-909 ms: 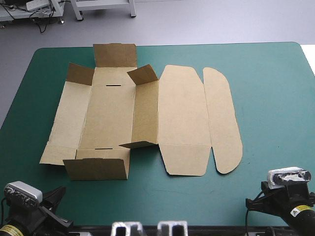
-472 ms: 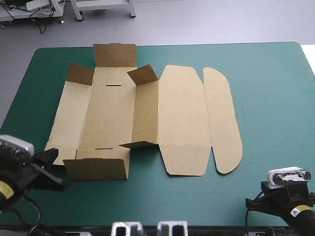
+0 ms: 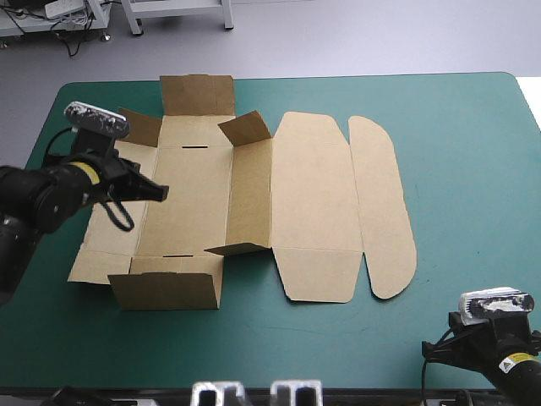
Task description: Fold the box
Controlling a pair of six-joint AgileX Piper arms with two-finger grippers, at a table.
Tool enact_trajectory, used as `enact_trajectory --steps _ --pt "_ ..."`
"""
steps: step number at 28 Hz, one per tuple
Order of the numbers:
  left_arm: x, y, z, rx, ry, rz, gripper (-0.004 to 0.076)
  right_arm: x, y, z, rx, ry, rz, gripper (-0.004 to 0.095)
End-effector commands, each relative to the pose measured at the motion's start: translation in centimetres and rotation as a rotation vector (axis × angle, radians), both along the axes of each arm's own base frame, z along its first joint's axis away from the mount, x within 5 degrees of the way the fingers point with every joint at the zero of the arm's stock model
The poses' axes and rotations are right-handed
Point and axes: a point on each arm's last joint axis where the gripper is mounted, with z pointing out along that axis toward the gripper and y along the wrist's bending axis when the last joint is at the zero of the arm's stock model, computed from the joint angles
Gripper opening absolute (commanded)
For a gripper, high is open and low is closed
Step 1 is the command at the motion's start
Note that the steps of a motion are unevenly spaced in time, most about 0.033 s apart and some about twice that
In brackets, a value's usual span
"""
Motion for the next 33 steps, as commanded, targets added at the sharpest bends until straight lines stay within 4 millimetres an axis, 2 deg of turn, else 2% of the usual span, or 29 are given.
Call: enact_trajectory --steps 1,4,6,9,11,16,20,23,25,27,29,30,32,33 --pt "3.1 2.0 1.7 -0.072 -0.058 0.121 -0.0009 0.4 0.0 1.0 -0.001 -0.061 0.002 -0.0005" --pt "5.1 5.4 1.0 -0.14 0.017 0.22 -0.0009 0.4 -0.1 1.0 -0.008 -0.06 0.0 -0.0006" --pt "5.8 8.3 0.4 -0.219 0.053 0.278 -0.0009 0.4 -0.2 1.0 -0.02 -0.058 -0.004 -0.0005" --pt "5.7 12.9 -0.6 -0.343 0.097 0.386 -0.0009 0.4 -0.2 1.0 -0.032 -0.057 -0.007 -0.0005" --pt "5.3 15.2 -1.2 -0.406 0.136 0.412 -0.0009 0.4 -0.3 1.0 -0.034 -0.057 -0.008 -0.0005" --pt "4.5 18.9 -2.9 -0.466 0.227 0.428 -0.001 0.4 -0.3 1.0 -0.034 -0.056 -0.009 -0.0005" --pt "4.7 19.3 -3.7 -0.418 0.267 0.36 -0.0009 0.4 -0.3 1.0 -0.034 -0.056 -0.009 -0.0006" --pt "5.0 19.5 -4.2 -0.414 0.287 0.342 0.0031 0.4 -0.3 1.0 -0.034 -0.056 -0.009 -0.0005" --pt "5.2 19.5 -4.4 -0.424 0.289 0.337 0.0099 0.4 -0.3 1.0 -0.034 -0.056 -0.009 -0.0005" --pt "5.6 19.1 -4.7 -0.427 0.303 0.317 0.0207 0.4 -0.3 1.0 -0.034 -0.056 -0.009 -0.0005" --pt "7.1 18.0 -6.1 -0.397 0.368 0.27 0.041 0.3 -0.3 0.9 -0.037 -0.054 -0.008 -0.0006" --pt "7.6 17.8 -6.7 -0.381 0.394 0.256 0.047 0.3 -0.3 0.9 -0.039 -0.054 -0.009 -0.0006" --pt "8.5 17.2 -7.8 -0.371 0.439 0.234 0.0529 0.3 -0.3 0.9 -0.041 -0.052 -0.009 -0.0006" --pt "9.4 16.5 -8.7 -0.378 0.474 0.216 0.0534 0.3 -0.3 0.9 -0.044 -0.052 -0.009 -0.0005"
